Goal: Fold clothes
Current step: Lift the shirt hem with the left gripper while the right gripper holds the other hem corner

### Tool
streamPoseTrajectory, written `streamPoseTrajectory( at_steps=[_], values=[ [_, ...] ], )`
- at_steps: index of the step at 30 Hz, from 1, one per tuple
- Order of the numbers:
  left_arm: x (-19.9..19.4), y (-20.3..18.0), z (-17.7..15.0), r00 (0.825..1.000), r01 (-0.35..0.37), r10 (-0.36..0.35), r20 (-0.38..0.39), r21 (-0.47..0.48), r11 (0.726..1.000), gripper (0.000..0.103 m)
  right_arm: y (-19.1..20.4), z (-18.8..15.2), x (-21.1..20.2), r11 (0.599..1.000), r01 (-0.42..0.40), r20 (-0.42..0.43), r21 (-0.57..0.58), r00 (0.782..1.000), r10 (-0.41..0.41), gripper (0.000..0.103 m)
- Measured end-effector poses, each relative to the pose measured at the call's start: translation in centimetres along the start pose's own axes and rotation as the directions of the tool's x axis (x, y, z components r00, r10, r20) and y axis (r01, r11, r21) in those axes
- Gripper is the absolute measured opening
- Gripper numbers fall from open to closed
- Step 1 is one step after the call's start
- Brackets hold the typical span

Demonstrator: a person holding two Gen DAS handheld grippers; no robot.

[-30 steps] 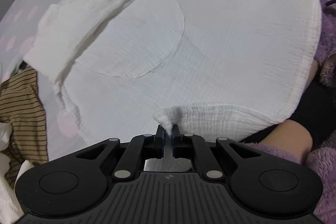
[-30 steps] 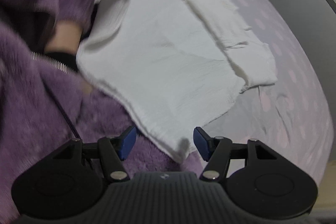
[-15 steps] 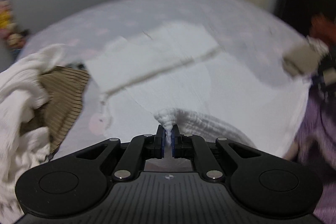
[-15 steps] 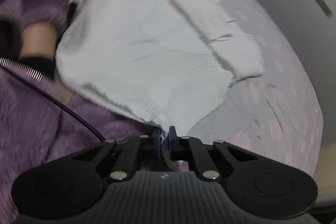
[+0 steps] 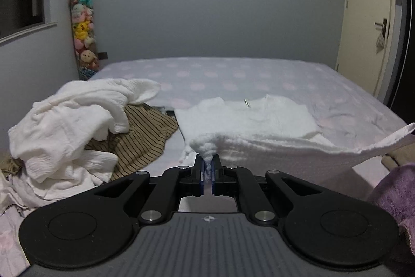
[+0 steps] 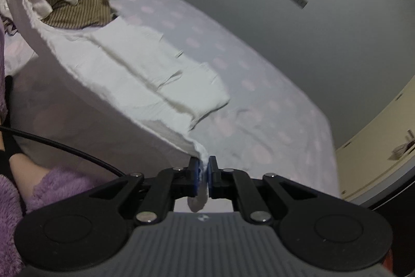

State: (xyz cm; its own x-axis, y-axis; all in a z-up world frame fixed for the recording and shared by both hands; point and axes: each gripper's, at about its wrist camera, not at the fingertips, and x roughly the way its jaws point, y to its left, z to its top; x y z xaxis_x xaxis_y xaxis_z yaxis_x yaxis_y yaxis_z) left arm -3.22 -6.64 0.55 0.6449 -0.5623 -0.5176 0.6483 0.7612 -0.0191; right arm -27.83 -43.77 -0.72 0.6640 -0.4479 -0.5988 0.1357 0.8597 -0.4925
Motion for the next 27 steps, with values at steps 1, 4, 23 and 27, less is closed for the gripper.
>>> streamPoseTrajectory(
  at_steps=[1,4,23,27],
  values=[
    [-0.5,0.2,0.0,1.000,-0.006,0.006,0.013,-0.007,1.000,0.003,-0.1,0.2,-0.4,1.000,0.010,0.010,-0.003,1.000,-0.010,0.007],
    [-2.2,0.6,-0.2,0.998,-0.012,0.014,0.055,-0.036,0.999,0.003,-0.3,0.5,-1.6,0.999,0.047,0.035,-0.004,0.998,-0.047,0.007],
    [-10.6,0.6,2.0,0.957,0.081,-0.063,0.284,-0.051,0.995,0.003,-1.5,0.8,-10.3,0.974,0.214,0.175,0.070,0.959,-0.224,0.005],
    [-12.3,1.1,2.4,0.937,0.104,-0.078,0.340,-0.059,0.993,0.003,-1.3,1.0,-12.8,0.971,0.229,0.217,0.074,0.946,-0.240,0.005]
  ],
)
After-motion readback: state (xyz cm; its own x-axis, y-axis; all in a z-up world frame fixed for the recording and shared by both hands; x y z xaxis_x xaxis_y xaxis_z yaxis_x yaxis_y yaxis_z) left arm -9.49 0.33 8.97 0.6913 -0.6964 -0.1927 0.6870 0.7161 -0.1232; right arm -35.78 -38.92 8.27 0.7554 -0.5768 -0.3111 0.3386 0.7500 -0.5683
